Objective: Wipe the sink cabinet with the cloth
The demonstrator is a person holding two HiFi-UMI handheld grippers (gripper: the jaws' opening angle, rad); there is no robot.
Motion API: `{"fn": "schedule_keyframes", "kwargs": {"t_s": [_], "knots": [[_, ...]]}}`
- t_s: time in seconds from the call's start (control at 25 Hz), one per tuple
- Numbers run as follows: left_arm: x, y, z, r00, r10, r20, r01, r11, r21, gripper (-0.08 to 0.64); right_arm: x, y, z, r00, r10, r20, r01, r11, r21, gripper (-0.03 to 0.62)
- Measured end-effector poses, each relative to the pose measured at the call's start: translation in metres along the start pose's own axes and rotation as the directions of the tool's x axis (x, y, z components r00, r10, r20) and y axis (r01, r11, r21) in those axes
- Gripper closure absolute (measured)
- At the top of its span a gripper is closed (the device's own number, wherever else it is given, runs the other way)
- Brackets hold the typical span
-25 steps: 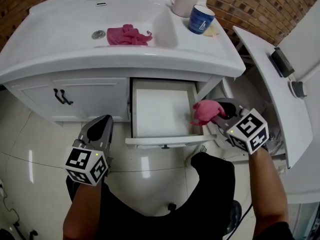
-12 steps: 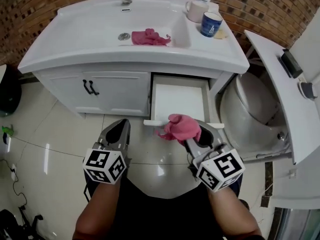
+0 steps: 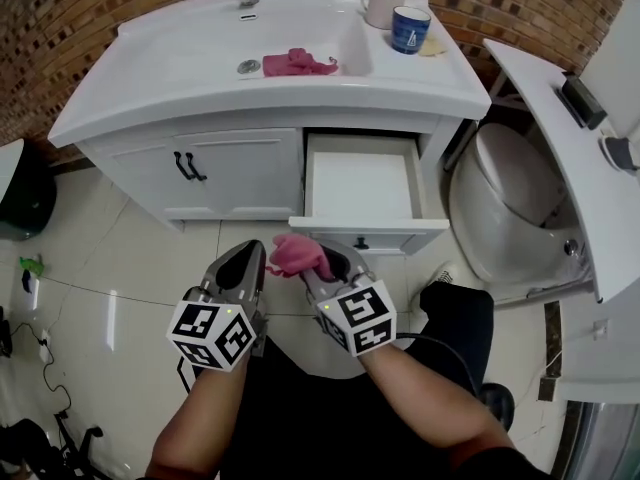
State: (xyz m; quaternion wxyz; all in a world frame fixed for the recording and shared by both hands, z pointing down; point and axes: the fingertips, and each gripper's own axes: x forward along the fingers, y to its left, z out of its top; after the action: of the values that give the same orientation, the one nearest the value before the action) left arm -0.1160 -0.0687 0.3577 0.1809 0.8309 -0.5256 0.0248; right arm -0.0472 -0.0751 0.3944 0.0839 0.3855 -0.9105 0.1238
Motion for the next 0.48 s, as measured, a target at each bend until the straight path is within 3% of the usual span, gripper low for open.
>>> {"fn": "schedule_keyframes", "kwargs": {"t_s": [0.48], "knots": [[0.014, -0.026, -0.009, 0.999, -0.046, -0.022, 0.047, 0.998, 0.032, 0.554, -0.051, -0.068, -0.011, 0.992, -0.122, -0.013, 0.122, 0.992, 0.016, 0.512]]}}
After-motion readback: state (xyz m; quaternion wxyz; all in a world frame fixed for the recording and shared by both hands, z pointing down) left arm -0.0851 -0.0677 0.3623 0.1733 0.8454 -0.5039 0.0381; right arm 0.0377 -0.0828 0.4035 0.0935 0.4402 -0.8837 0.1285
